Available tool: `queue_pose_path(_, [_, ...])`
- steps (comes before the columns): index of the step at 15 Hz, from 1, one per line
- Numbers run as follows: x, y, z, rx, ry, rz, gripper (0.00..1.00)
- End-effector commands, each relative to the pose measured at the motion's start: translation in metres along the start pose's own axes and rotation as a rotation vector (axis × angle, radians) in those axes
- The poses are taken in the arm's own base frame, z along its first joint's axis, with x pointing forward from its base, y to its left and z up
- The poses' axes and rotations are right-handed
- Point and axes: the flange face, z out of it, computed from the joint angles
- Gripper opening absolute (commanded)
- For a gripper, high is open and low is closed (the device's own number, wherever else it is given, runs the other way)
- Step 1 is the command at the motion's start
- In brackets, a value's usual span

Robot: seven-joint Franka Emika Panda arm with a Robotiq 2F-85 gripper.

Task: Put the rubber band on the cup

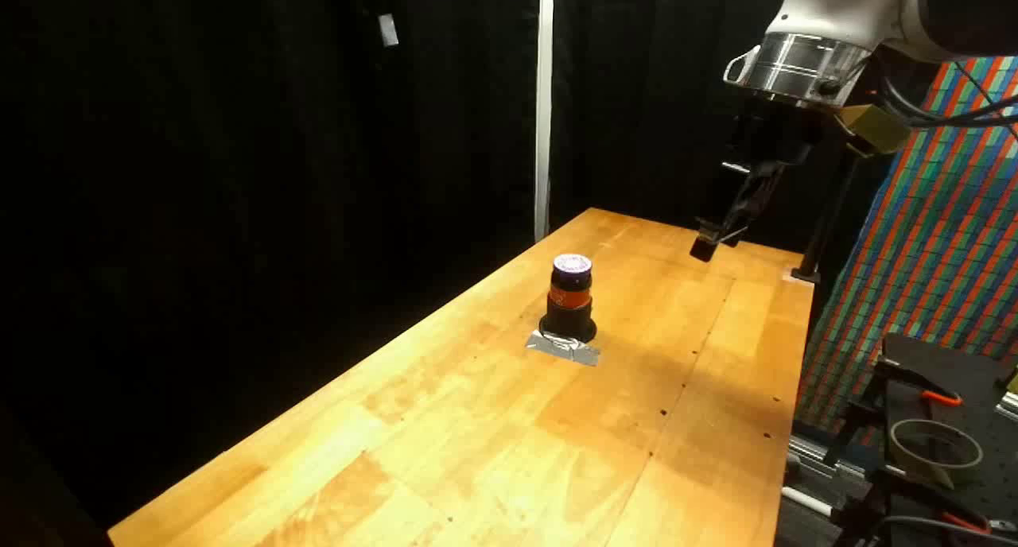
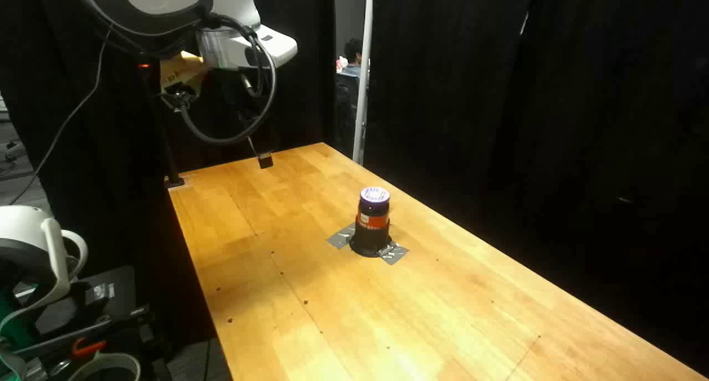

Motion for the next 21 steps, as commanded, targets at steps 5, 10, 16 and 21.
queue_pose_path(5, [0.002,-0.002,-0.005,0.004,0.011,-0.001,1.0])
queue_pose_path(10, [0.035,0.001,0.012,-0.015,0.005,0.0,1.0])
queue_pose_path(16, [0.125,0.003,0.05,-0.069,-0.036,-0.025,1.0])
queue_pose_path(21, [0.189,0.01,0.099,-0.109,-0.111,-0.046,1.0])
